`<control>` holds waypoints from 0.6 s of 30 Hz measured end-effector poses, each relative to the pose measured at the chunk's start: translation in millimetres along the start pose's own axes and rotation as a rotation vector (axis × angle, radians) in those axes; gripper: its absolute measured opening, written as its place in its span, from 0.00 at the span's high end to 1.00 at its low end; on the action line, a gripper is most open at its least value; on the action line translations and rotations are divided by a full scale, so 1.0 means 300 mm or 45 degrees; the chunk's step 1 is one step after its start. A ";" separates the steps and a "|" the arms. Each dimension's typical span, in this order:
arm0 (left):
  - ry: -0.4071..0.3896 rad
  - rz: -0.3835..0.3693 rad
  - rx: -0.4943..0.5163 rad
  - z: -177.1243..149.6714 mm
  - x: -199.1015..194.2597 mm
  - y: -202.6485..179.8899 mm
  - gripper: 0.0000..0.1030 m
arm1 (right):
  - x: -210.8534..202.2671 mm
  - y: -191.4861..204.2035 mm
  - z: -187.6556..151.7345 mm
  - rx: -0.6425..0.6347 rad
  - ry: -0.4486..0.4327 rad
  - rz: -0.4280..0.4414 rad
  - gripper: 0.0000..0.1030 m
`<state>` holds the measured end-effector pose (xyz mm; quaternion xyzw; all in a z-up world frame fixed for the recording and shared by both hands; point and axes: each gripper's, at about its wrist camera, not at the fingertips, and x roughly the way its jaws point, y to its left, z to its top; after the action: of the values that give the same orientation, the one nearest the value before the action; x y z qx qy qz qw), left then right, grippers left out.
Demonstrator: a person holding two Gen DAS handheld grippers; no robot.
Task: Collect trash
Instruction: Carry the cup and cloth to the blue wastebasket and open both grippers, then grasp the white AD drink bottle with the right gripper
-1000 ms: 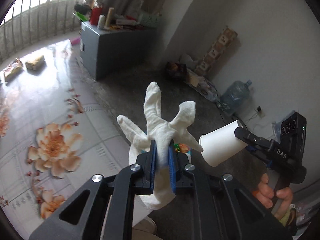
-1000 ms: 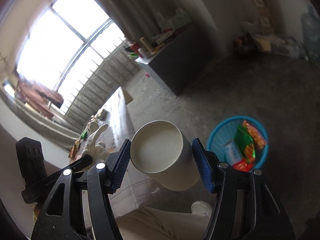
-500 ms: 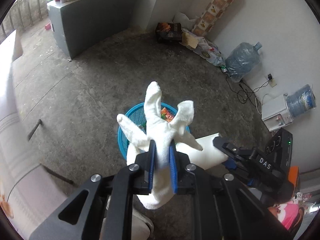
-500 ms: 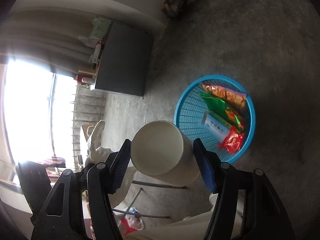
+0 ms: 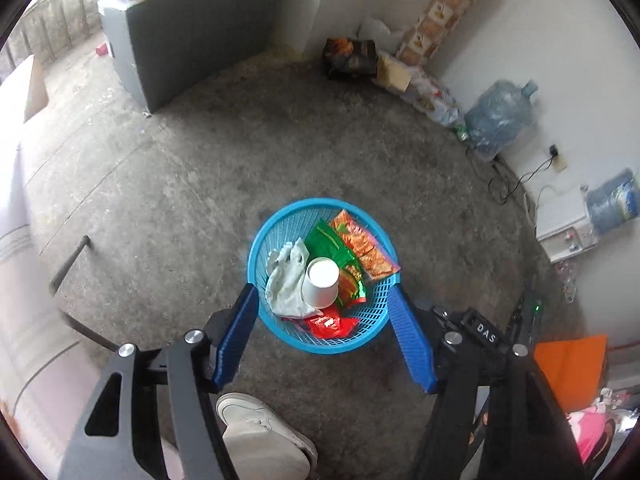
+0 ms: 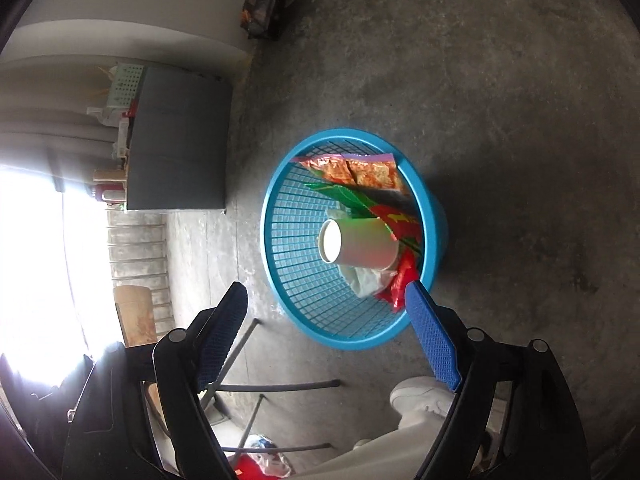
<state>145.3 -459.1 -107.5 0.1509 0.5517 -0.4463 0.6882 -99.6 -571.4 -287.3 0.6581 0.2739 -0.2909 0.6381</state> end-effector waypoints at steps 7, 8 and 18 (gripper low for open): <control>-0.144 -0.175 -0.134 -0.177 -0.350 0.195 0.23 | -0.177 0.128 -0.035 -0.236 -0.131 0.057 0.24; -0.179 -0.147 -0.148 -0.219 -0.403 0.235 0.22 | -0.196 0.159 -0.040 -0.290 -0.150 0.048 0.24; -0.499 0.311 -0.724 -0.835 -0.887 0.780 0.16 | -0.163 0.791 -0.418 -1.123 -0.056 0.286 0.25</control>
<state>173.5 -34.3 -22.9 -0.0699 0.4894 -0.2099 0.8435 44.9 -454.0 -88.0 0.3429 0.2850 -0.0892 0.8907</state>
